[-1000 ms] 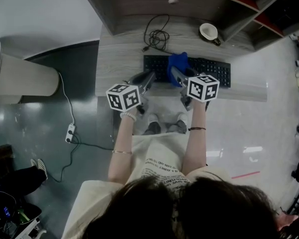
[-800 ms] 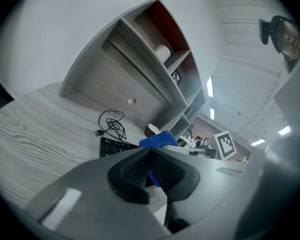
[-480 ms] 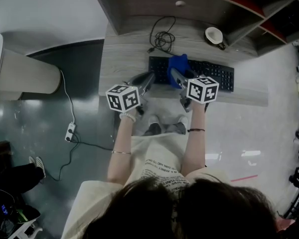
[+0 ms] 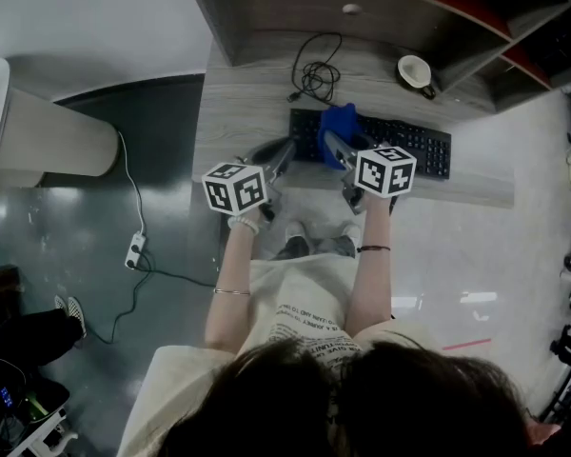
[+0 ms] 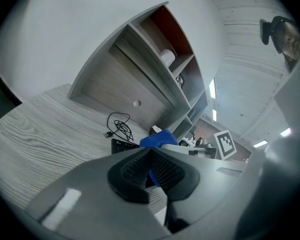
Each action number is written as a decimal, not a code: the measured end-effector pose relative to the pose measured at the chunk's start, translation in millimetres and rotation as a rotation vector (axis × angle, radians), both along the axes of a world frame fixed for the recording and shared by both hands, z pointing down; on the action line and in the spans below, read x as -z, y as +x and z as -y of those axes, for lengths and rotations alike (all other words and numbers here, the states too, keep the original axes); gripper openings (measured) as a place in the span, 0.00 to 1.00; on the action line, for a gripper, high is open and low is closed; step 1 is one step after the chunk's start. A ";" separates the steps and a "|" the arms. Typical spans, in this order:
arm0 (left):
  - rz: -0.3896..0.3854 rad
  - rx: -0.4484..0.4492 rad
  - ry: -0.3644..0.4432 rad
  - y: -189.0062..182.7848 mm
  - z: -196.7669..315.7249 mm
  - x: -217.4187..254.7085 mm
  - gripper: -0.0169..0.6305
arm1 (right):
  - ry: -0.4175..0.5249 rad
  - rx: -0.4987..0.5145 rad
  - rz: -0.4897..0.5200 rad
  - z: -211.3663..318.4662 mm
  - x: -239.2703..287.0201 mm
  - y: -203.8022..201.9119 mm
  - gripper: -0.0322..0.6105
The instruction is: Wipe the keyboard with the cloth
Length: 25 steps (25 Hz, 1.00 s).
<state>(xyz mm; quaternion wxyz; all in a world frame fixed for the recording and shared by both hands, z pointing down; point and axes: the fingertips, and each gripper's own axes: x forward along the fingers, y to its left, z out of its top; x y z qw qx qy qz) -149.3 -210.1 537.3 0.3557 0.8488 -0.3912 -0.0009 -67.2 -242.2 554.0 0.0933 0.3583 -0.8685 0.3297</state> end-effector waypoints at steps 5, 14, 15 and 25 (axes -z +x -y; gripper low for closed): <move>0.005 0.007 0.001 -4.6 -1.1 0.6 0.03 | 0.002 0.009 0.011 0.5 0.6 -6.6 0.14; 0.014 0.036 -0.003 -20.8 -5.1 -1.1 0.03 | 0.003 0.054 0.025 0.5 0.9 -31.1 0.14; 0.014 0.040 -0.003 -22.8 -5.7 -0.8 0.03 | 0.003 0.058 0.024 0.1 1.0 -33.7 0.14; 0.015 0.059 0.003 -34.2 -12.0 0.7 0.03 | 0.007 0.099 0.032 -3.5 2.8 -56.1 0.14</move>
